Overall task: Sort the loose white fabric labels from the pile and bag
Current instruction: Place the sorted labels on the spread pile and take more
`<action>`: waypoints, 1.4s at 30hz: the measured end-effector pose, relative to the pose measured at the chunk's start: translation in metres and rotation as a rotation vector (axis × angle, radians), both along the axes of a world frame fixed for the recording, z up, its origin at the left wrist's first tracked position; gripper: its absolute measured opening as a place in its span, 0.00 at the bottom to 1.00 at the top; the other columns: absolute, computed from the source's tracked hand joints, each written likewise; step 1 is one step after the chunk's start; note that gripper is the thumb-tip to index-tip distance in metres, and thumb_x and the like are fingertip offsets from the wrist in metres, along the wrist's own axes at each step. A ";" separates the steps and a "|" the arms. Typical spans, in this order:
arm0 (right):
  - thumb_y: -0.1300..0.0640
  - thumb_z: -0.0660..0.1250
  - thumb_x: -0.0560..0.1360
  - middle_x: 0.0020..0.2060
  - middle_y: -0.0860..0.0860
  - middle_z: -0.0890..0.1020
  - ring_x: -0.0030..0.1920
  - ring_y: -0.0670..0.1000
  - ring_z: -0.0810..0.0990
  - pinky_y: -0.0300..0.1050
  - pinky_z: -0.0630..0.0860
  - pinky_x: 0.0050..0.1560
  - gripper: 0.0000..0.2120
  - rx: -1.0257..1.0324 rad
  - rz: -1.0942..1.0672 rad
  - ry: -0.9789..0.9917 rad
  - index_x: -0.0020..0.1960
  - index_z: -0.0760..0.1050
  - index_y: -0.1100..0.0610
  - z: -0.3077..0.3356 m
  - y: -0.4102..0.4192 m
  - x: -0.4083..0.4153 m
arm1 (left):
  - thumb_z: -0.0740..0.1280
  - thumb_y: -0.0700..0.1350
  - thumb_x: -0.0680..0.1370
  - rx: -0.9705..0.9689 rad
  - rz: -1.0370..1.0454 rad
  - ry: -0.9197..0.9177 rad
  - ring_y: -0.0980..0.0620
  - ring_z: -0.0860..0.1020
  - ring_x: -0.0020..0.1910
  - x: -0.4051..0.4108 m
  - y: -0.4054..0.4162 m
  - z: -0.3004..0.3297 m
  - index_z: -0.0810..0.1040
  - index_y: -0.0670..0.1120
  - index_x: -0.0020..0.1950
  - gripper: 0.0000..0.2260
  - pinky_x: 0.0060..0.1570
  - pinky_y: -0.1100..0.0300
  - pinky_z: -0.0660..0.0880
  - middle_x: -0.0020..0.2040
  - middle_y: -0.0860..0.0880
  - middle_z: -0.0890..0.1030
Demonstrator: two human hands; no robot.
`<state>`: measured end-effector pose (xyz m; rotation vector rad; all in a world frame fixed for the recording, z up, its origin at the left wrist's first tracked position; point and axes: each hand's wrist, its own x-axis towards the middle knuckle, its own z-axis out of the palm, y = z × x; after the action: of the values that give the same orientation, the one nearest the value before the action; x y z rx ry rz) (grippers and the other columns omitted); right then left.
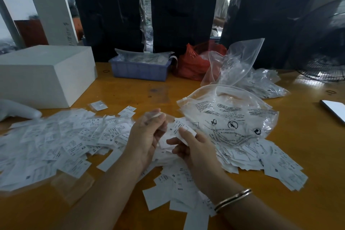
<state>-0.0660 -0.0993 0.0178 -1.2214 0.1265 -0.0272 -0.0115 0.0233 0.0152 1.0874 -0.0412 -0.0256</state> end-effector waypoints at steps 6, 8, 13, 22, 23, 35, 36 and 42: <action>0.58 0.64 0.78 0.35 0.57 0.84 0.28 0.48 0.76 0.39 0.77 0.34 0.06 0.096 -0.019 0.001 0.46 0.75 0.60 0.000 -0.001 0.000 | 0.72 0.40 0.69 -0.019 0.037 0.007 0.57 0.81 0.34 0.001 -0.001 -0.001 0.79 0.46 0.52 0.12 0.33 0.67 0.77 0.34 0.50 0.83; 0.57 0.64 0.78 0.34 0.56 0.84 0.28 0.48 0.77 0.40 0.76 0.35 0.06 0.055 -0.012 0.001 0.47 0.74 0.61 0.000 0.000 0.000 | 0.72 0.40 0.69 -0.029 0.038 0.002 0.57 0.81 0.34 0.000 -0.002 0.000 0.79 0.46 0.51 0.11 0.33 0.68 0.76 0.34 0.50 0.83; 0.55 0.64 0.78 0.35 0.54 0.84 0.30 0.48 0.78 0.41 0.75 0.37 0.08 -0.141 0.025 -0.044 0.50 0.75 0.60 -0.002 0.003 -0.002 | 0.70 0.37 0.72 -0.032 0.044 -0.020 0.58 0.82 0.36 -0.001 -0.003 0.000 0.79 0.46 0.51 0.09 0.33 0.70 0.75 0.34 0.52 0.83; 0.51 0.65 0.77 0.33 0.50 0.83 0.28 0.46 0.76 0.40 0.73 0.32 0.11 -0.348 -0.036 -0.089 0.49 0.76 0.60 0.001 -0.001 0.001 | 0.73 0.45 0.68 0.158 -0.065 -0.022 0.53 0.83 0.41 -0.005 -0.005 -0.001 0.79 0.50 0.54 0.15 0.39 0.63 0.77 0.43 0.50 0.85; 0.50 0.64 0.77 0.33 0.50 0.83 0.28 0.46 0.76 0.39 0.73 0.31 0.11 -0.374 -0.052 -0.092 0.49 0.76 0.59 0.001 -0.002 0.002 | 0.74 0.46 0.67 0.168 -0.095 -0.023 0.51 0.83 0.43 -0.007 -0.006 -0.001 0.79 0.49 0.55 0.17 0.40 0.62 0.78 0.45 0.47 0.85; 0.61 0.60 0.80 0.33 0.53 0.83 0.26 0.51 0.78 0.38 0.73 0.28 0.04 -0.217 -0.084 -0.121 0.49 0.72 0.59 0.004 -0.006 0.001 | 0.74 0.53 0.66 0.351 -0.017 -0.042 0.53 0.81 0.42 -0.009 -0.007 -0.001 0.79 0.50 0.56 0.19 0.42 0.61 0.74 0.43 0.50 0.84; 0.61 0.60 0.80 0.32 0.53 0.83 0.27 0.51 0.78 0.38 0.74 0.28 0.03 -0.218 -0.086 -0.124 0.49 0.73 0.59 0.003 -0.006 0.001 | 0.74 0.54 0.66 0.399 -0.026 -0.052 0.54 0.82 0.41 -0.010 -0.009 -0.002 0.79 0.49 0.55 0.20 0.42 0.61 0.75 0.43 0.50 0.84; 0.62 0.64 0.78 0.30 0.52 0.81 0.25 0.49 0.76 0.39 0.73 0.27 0.02 -0.149 -0.051 -0.093 0.47 0.71 0.60 0.003 -0.010 0.004 | 0.73 0.51 0.71 0.471 -0.060 -0.051 0.61 0.81 0.37 -0.011 -0.010 -0.003 0.78 0.47 0.49 0.12 0.33 0.69 0.74 0.39 0.52 0.84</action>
<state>-0.0622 -0.1089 0.0209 -1.3634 0.0759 -0.1398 -0.0225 0.0133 0.0122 1.5575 -0.1183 -0.0637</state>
